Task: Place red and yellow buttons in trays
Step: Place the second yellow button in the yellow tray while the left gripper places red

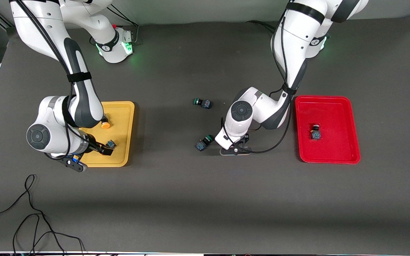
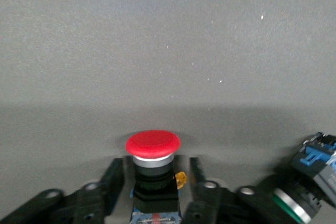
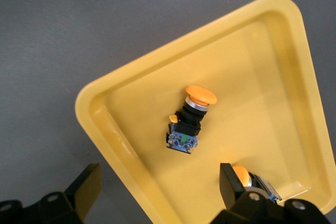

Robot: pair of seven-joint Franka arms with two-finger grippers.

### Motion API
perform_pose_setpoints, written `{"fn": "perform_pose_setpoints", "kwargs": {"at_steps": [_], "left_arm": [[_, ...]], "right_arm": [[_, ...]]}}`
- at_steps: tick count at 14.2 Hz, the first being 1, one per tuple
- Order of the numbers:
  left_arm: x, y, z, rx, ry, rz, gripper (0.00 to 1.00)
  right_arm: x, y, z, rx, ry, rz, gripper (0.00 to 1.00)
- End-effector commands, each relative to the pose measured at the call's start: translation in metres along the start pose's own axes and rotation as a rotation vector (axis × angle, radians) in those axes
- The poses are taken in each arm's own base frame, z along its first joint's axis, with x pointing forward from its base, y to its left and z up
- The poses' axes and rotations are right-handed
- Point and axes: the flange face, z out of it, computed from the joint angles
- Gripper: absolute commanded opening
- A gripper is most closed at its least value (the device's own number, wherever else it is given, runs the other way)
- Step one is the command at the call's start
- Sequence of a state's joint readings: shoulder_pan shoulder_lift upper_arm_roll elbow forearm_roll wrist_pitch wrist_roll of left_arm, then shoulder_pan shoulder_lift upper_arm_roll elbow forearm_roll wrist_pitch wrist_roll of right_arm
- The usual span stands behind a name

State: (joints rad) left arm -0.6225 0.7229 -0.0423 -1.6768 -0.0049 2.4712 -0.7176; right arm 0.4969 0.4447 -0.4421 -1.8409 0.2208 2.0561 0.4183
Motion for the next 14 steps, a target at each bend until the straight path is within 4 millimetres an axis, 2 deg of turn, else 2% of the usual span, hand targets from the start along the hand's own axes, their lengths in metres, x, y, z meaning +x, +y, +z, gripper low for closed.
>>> {"fn": "perform_pose_setpoints", "kwargs": {"at_steps": [1,3,5,6,9,11,12,14], "left_arm": [[0.002,0.006,-0.011,0.012,0.013,-0.042,0.0],[0.007,0.005,-0.026,0.017,0.002,-0.053,0.0],[0.017,0.003,-0.08,0.047,-0.037,-0.061,0.0],[0.026,-0.005,-0.108,0.067,-0.06,-0.072,0.0],[0.041,-0.052,-0.169,0.074,-0.136,-0.068,0.0],[0.048,-0.124,-0.195,0.077,-0.197,-0.058,0.0],[0.043,-0.159,-0.2,0.08,-0.205,-0.047,0.0],[0.031,-0.247,-0.197,0.086,-0.223,0.0,0.0]], "right_arm": [[-0.007,0.004,-0.048,0.015,0.056,-0.055,1.0],[-0.015,0.009,-0.089,0.058,0.106,-0.109,1.0],[-0.028,0.018,-0.135,0.115,0.149,-0.172,1.0],[-0.037,0.022,-0.157,0.144,0.166,-0.179,1.0],[-0.066,0.028,-0.208,0.127,0.224,-0.251,1.0],[-0.079,0.035,-0.231,0.138,0.244,-0.275,1.0],[-0.085,0.037,-0.239,0.136,0.235,-0.304,1.0],[-0.089,0.044,-0.255,0.136,0.224,-0.311,1.0]]}}
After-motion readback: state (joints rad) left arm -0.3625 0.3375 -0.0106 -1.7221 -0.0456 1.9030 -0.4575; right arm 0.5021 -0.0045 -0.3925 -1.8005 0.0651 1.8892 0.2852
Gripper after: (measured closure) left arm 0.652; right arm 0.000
